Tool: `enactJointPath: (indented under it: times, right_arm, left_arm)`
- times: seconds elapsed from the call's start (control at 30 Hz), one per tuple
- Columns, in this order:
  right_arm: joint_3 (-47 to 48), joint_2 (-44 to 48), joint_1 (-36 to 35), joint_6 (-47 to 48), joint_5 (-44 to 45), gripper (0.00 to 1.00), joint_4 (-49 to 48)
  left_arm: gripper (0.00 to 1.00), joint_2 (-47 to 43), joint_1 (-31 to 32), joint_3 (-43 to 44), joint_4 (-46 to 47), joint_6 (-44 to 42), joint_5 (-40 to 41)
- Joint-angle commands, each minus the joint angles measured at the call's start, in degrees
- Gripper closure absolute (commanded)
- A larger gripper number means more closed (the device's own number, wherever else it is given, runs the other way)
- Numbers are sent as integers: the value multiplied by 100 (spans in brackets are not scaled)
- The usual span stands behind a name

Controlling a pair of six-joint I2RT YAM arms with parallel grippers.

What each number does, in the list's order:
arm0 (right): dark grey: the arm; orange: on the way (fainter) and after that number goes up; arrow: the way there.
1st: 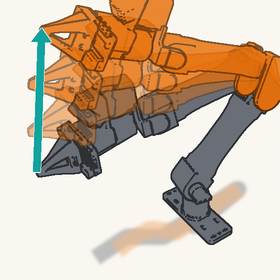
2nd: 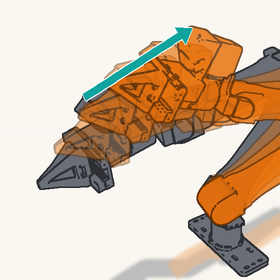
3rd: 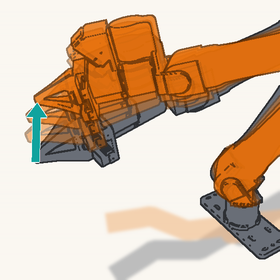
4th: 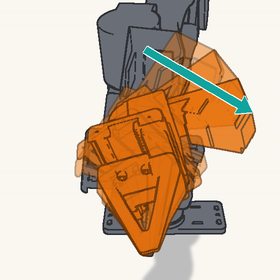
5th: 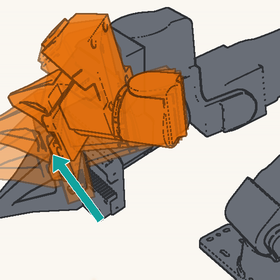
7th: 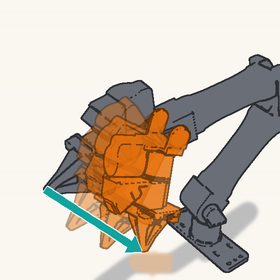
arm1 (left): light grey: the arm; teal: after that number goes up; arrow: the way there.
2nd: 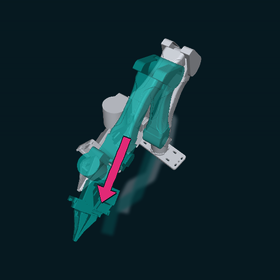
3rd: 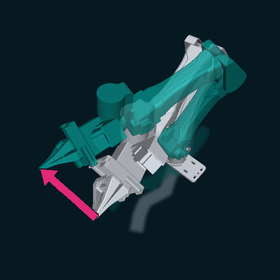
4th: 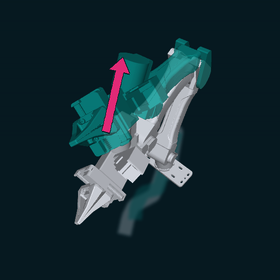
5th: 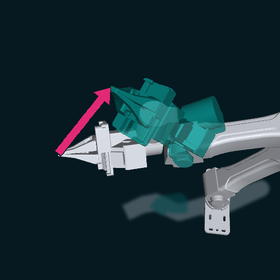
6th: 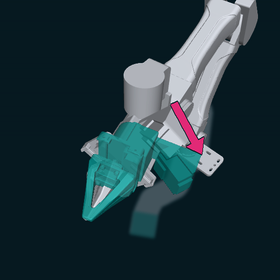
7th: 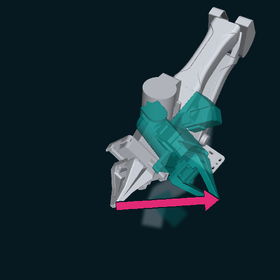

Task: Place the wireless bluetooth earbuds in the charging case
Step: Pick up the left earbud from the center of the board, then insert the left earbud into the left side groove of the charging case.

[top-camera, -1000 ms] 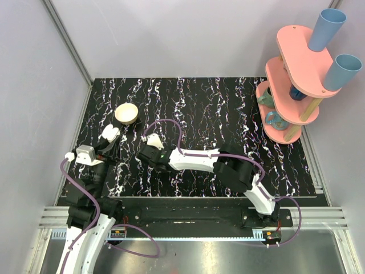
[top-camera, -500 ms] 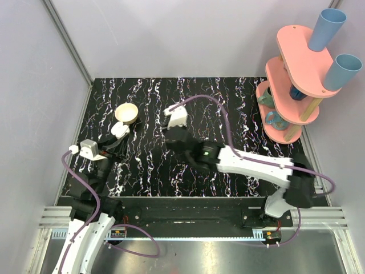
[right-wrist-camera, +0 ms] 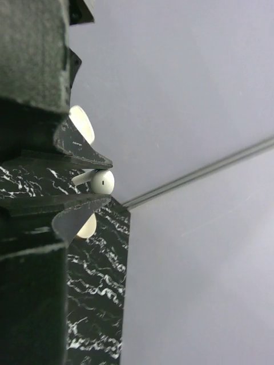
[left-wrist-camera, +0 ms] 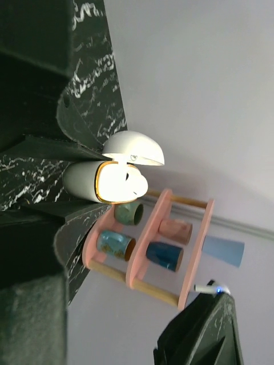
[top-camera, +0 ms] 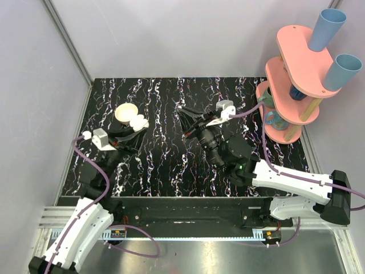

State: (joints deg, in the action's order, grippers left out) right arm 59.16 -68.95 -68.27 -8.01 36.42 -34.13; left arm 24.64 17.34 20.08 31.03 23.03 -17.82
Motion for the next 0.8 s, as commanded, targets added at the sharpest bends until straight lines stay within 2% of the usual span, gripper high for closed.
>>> enactJointPath:
  times: [0.0,0.2,0.4,0.77]
  right_arm:
    - [-264,-31,-46,563,-899,83,-1710]
    - [-264,-189,-46,731,-1489,84,-2115]
    - [-194,-268,-46,582,-1726,88,-1984]
    - [-132,-470,-37,195,-1858,88,-1641]
  left_arm:
    - [100,426,566,154,1300,45,-266]
    - [100,857,1297,295,1607,-334,182]
    - [100,1244,1508,348,1994,-387,367]
    - [100,1710,1746,524,2390,-422,517]
